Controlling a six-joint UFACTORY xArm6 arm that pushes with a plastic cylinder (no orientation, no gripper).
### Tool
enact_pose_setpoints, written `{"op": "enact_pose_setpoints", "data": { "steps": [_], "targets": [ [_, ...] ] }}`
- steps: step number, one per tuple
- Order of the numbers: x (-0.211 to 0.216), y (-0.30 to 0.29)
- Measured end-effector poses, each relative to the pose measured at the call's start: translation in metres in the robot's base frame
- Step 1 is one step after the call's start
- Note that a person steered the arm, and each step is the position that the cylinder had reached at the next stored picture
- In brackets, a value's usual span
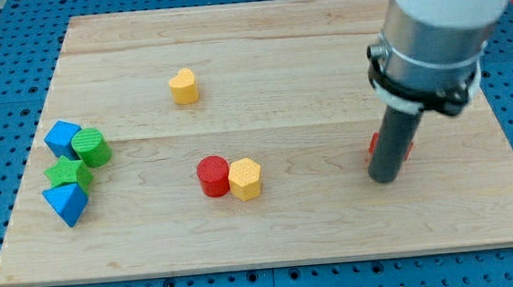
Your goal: Move the yellow hexagon to the top of the red circle
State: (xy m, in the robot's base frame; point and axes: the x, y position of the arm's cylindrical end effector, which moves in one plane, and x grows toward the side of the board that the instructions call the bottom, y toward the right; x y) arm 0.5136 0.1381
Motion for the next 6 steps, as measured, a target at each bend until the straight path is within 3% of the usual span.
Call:
{"op": "enact_pose_setpoints", "data": {
  "steps": [1,2,3,4,5,6],
  "targets": [
    [-0.026,0.039],
    [-0.022,0.051],
    [-0.07,0.031],
    [-0.074,0.032],
    [0.018,0.006],
    [0.099,-0.077]
  ]
}}
